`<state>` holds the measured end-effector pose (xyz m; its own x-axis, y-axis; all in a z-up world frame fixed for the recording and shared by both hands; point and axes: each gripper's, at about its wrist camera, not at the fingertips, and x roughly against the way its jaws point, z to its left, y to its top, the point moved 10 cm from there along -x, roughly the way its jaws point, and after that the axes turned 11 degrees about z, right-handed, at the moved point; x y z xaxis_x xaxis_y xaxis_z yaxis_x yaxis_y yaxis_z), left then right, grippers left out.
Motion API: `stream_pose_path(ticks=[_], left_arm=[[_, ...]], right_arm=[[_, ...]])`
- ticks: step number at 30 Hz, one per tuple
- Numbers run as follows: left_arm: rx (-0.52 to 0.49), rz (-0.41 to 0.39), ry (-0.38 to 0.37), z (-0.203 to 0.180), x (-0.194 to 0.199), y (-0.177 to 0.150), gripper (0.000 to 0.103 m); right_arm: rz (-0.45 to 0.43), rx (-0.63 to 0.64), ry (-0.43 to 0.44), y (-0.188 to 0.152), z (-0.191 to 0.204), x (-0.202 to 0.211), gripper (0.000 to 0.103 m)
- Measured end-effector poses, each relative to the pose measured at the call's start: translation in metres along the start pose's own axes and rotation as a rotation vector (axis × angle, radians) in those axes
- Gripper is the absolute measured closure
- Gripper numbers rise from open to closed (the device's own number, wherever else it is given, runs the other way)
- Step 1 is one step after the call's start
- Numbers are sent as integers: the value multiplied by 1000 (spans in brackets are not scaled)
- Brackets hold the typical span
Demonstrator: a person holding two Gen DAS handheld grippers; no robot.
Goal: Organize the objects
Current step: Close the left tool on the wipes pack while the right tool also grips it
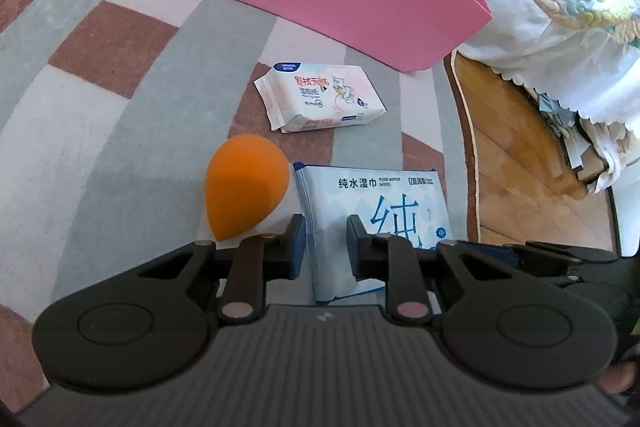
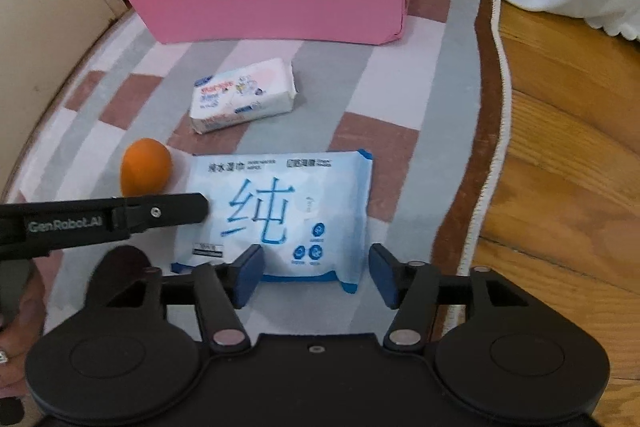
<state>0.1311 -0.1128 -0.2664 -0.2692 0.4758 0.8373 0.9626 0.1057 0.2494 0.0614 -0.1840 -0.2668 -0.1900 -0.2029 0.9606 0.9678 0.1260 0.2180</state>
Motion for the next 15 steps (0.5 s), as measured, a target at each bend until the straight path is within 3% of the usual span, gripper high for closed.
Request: stream_pose_path(ticks=[5,9,15], left_arm=[[-34,6,9,-2,0,1,82],[-50,13,5,-4,1,0,83],[-17,49,-63,-5,-1,4,76]], right_arm=[[32,-11,2,0,3,-1,41],[-9,-59,59,3,7,-3,31],[-59,-89,65,2,13,-2,30]])
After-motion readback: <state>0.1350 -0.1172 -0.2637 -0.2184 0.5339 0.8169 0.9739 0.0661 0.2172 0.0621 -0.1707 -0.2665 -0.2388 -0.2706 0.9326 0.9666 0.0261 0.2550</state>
